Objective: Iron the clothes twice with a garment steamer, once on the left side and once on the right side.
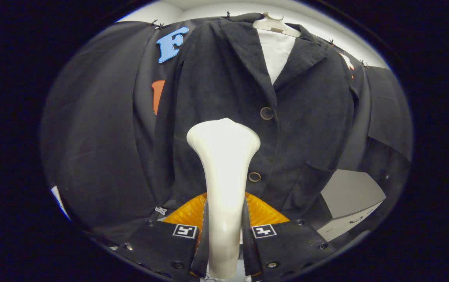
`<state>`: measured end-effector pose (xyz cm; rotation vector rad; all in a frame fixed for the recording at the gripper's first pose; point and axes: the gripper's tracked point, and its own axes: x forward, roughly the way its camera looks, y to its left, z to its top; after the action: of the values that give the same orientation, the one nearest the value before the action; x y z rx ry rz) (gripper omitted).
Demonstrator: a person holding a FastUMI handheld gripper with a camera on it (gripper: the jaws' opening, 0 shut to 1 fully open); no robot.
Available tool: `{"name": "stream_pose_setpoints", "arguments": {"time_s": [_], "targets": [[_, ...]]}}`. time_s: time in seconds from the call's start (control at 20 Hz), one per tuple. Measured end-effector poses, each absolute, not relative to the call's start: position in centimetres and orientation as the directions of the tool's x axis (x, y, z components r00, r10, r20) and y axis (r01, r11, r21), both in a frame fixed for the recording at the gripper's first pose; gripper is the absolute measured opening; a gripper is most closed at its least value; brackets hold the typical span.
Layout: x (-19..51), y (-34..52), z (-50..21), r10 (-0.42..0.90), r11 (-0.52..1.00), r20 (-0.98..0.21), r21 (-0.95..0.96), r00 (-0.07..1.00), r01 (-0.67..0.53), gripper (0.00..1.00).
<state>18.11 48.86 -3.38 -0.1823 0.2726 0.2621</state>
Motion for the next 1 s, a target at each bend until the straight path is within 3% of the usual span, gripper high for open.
{"name": "stream_pose_setpoints", "arguments": {"time_s": [1.0], "targets": [[17.5, 47.5, -17.8, 0.204, 0.924, -0.465, -0.199, 0.862, -0.326, 0.38]]}}
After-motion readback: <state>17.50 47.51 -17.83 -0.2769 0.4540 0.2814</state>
